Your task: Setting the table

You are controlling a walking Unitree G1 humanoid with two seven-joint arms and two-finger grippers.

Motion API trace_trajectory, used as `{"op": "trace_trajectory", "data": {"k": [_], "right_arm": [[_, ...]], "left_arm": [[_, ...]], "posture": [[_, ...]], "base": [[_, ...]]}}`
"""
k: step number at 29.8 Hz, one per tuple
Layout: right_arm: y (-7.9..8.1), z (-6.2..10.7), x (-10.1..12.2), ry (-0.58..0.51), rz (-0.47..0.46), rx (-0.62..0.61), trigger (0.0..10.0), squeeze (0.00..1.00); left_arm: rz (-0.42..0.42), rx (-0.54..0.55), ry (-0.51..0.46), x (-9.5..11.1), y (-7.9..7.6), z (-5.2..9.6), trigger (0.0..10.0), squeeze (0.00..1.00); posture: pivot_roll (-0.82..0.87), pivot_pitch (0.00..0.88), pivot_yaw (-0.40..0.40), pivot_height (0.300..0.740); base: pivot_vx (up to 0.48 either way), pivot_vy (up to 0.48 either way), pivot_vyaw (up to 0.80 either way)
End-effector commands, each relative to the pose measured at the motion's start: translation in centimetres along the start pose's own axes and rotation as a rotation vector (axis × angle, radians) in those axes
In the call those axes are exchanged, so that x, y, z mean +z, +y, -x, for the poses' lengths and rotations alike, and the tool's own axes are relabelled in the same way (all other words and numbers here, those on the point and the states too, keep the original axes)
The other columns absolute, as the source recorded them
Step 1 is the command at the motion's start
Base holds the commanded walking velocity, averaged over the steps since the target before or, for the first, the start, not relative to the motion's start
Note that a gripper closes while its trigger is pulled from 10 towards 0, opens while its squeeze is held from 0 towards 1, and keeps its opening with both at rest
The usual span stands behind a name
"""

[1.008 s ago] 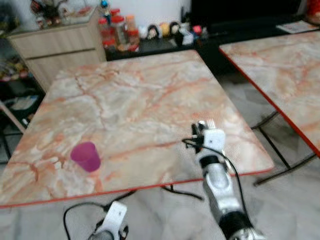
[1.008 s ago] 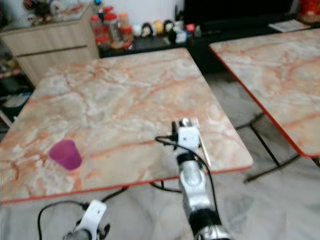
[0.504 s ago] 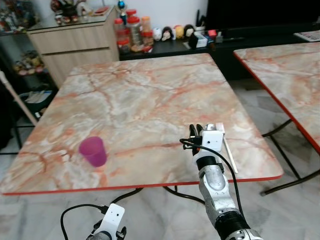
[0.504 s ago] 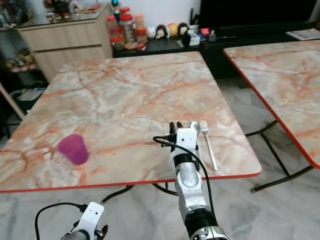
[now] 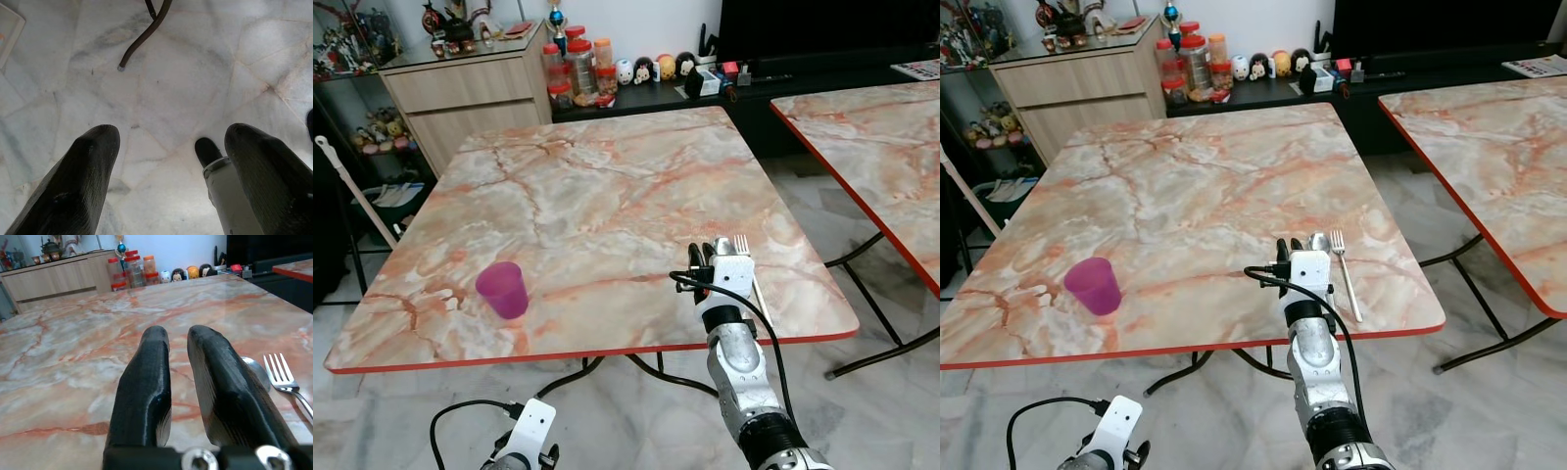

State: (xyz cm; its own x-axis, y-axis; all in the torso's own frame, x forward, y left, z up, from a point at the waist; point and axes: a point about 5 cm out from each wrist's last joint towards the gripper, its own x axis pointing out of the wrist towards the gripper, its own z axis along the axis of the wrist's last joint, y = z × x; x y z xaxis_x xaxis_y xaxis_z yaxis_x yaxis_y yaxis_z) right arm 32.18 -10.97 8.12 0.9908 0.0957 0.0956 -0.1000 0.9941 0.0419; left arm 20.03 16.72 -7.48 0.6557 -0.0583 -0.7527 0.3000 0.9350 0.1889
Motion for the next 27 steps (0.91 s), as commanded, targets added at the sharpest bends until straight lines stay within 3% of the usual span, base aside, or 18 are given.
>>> {"op": "trace_trajectory", "data": {"k": [1, 27], "right_arm": [[0.26, -0.22, 0.18, -0.001, -0.008, 0.004, 10.0, 0.0], [0.27, -0.29, 0.48, -0.021, 0.054, 0.025, 10.0, 0.0]], "left_arm": [[-0.003, 0.009, 0.014, -0.2, 0.31, 0.04, 10.0, 0.0], [0.017, 0.001, 0.006, -0.29, -0.13, 0.07, 10.0, 0.0]], "posture": [[0.01, 0.0, 0.092, 0.74], [0.01, 0.0, 0.08, 0.74]], "base": [[0.251, 0.0, 0.0], [0.252, 0.0, 0.0]]}}
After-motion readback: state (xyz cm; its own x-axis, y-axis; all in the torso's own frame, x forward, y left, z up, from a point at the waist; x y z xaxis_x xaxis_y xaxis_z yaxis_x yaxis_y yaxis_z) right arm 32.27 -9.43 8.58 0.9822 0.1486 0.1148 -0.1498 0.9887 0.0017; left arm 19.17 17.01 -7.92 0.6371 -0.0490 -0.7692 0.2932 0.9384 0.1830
